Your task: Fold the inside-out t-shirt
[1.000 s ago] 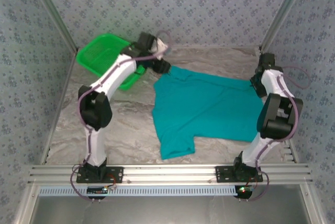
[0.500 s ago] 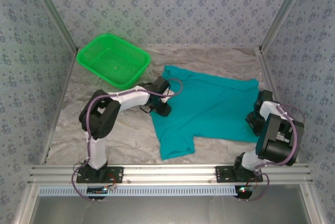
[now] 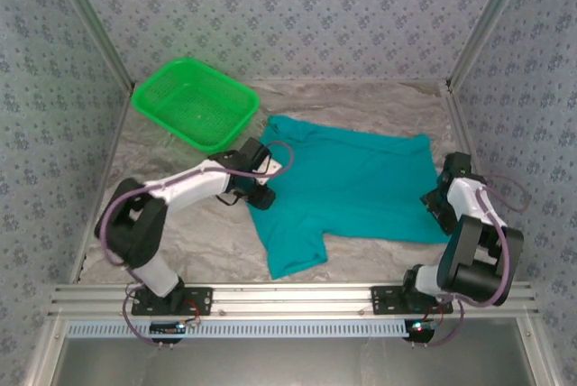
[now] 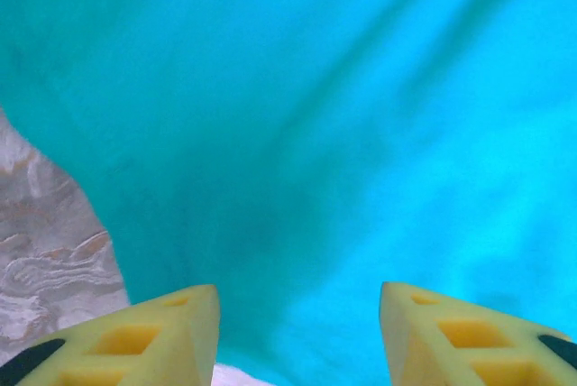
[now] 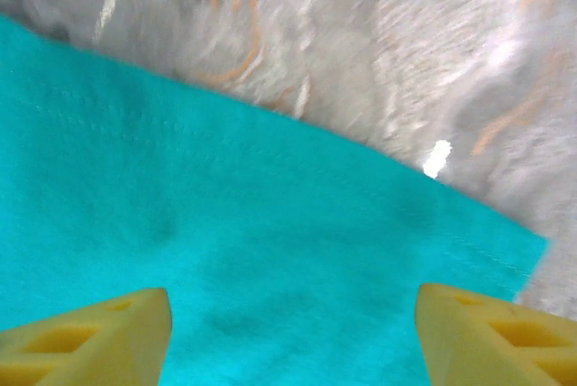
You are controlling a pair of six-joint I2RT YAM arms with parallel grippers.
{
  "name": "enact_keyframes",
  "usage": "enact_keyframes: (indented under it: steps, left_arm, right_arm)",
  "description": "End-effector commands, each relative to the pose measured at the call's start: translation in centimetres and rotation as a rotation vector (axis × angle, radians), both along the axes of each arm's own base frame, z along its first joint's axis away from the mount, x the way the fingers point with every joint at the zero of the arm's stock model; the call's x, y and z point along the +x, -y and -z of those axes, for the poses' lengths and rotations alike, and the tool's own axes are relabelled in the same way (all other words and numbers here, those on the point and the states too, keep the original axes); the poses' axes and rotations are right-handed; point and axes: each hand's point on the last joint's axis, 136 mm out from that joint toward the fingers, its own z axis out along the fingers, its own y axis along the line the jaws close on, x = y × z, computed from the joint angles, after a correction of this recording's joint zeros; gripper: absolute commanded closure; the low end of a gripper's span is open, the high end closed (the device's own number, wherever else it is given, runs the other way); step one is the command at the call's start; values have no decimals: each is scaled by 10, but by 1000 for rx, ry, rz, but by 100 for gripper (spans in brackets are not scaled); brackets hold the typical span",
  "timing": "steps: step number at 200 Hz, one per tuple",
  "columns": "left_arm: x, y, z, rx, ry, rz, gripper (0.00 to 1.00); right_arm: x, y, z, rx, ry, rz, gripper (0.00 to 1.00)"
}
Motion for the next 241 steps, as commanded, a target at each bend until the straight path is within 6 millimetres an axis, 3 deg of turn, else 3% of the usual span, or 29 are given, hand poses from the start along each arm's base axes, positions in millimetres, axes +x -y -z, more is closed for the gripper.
enact_keyframes:
  steps: [1,19,33,52,86,116,156,177,197,216,241]
  left_arm:
    - [-40,43,-56,-113,133,296,45]
    - [-88,62,-56,-124,97,482,44]
    - [-124,64,-36,-40,71,608,45]
    - [-148,51,-1,101,22,653,44]
    - [-167,47,33,212,4,646,44]
    - [-160,42,48,341,51,618,43]
    - [-167,35,67,429,-25,644,47]
    - [-180,35,73,436,-80,706,60]
    - [-189,28,79,464,-135,770,100]
    - [-200,27,65,427,-174,823,100]
    - [-223,29,24,306,-237,883,100]
  right_arm:
    - [-28,5,-11,2,-53,9,23]
    - [-38,-2,-2,105,5,56,24]
    - [-45,0,4,154,35,105,25]
    - [-54,2,11,178,25,137,25]
    - [-59,-4,24,235,-26,134,27]
    - [-59,-4,28,230,-18,147,27]
    - [-58,-7,34,216,-9,169,33]
    - [-62,-4,36,193,-23,193,44]
    - [-62,2,36,156,-6,214,66]
    - [-66,9,31,130,7,250,99]
    - [-84,18,14,65,-18,318,100]
